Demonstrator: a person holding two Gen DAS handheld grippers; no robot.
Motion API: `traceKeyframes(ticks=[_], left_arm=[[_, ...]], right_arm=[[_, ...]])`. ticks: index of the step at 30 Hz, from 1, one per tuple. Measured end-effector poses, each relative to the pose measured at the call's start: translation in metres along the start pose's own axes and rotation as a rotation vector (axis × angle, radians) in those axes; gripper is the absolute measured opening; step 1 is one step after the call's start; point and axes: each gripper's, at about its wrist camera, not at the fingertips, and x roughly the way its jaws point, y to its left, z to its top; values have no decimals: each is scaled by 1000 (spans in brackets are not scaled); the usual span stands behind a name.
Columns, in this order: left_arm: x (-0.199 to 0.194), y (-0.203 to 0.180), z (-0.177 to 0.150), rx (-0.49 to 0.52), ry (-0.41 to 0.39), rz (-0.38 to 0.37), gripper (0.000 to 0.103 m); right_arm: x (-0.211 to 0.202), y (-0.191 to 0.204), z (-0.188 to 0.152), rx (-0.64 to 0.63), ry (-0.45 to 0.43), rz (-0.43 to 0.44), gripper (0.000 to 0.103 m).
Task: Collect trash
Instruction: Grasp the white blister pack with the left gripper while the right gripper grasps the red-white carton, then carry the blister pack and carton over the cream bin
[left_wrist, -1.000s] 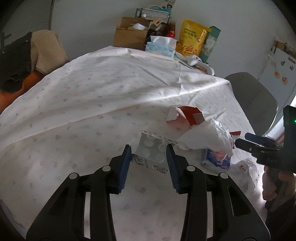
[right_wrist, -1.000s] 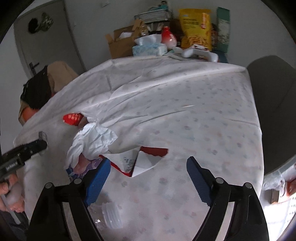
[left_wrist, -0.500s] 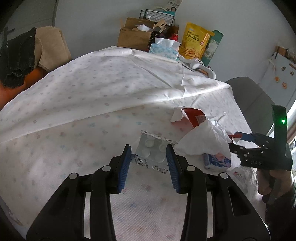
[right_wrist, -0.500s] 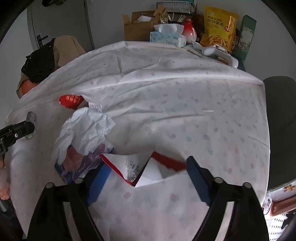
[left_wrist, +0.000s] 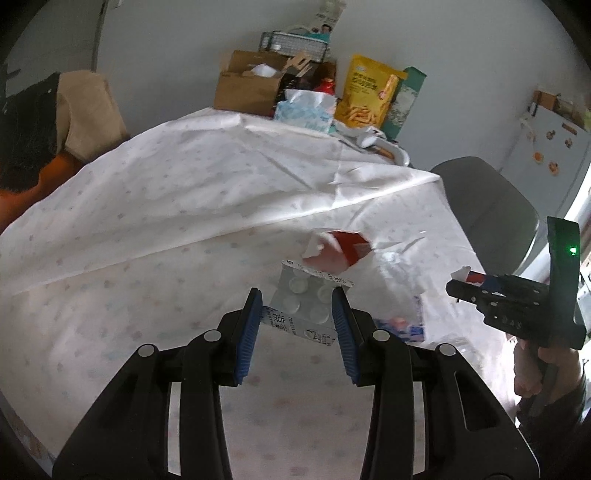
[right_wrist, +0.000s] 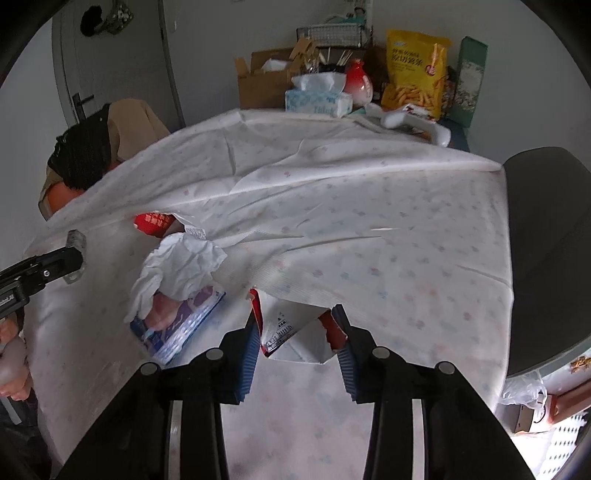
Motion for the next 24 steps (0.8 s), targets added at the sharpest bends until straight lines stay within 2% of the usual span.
traceKeyframes(ticks=[14, 24], left_arm=[[-16, -80, 14, 126, -50, -93, 39], [-8, -135, 19, 199, -46, -176, 39]], right_arm=[[-68, -28, -25, 91, -99, -6, 38], [-114, -80, -59, 212, -140, -96, 38]])
